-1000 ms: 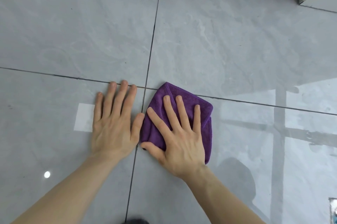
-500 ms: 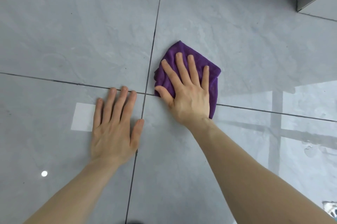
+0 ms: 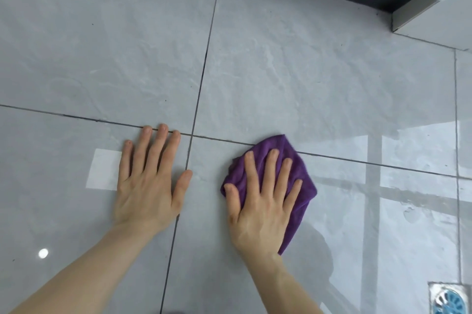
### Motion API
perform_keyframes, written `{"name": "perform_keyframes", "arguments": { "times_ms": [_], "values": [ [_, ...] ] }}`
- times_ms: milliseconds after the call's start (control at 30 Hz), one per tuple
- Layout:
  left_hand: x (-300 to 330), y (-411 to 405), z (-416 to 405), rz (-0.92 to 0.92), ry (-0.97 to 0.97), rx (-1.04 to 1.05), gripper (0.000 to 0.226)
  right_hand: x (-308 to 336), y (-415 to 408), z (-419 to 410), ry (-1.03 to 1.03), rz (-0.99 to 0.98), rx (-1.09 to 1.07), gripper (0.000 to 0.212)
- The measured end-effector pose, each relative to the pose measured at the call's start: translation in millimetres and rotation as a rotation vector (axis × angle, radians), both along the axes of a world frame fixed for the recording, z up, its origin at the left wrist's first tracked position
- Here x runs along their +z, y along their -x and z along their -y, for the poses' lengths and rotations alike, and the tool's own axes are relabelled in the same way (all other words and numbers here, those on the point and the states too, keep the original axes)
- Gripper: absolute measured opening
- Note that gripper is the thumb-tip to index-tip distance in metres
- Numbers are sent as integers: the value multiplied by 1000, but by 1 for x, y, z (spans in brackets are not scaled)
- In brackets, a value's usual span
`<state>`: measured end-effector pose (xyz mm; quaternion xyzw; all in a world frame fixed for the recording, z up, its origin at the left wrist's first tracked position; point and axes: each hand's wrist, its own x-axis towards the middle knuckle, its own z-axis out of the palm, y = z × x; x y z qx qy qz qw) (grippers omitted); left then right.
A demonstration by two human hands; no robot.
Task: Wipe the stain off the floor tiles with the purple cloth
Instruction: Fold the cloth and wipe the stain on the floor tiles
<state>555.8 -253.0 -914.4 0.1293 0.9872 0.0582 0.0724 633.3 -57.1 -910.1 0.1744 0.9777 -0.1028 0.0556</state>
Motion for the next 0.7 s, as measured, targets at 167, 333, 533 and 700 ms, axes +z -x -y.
{"name": "perform_keyframes", "arguments": {
  "times_ms": [167,333,533,700],
  "values": [
    [1,0,-1,-5,-1,1,72,2,-36,32,50,50,162,68],
    [3,0,0,-12,-16,0,71,13,-33,28,102,73,181,69],
    [4,0,1,6,-44,1,71,38,-39,-2,504,-75,108,82],
    [15,1,0,45,-268,71,73,50,-46,-56,374,89,357,108]
  ]
}}
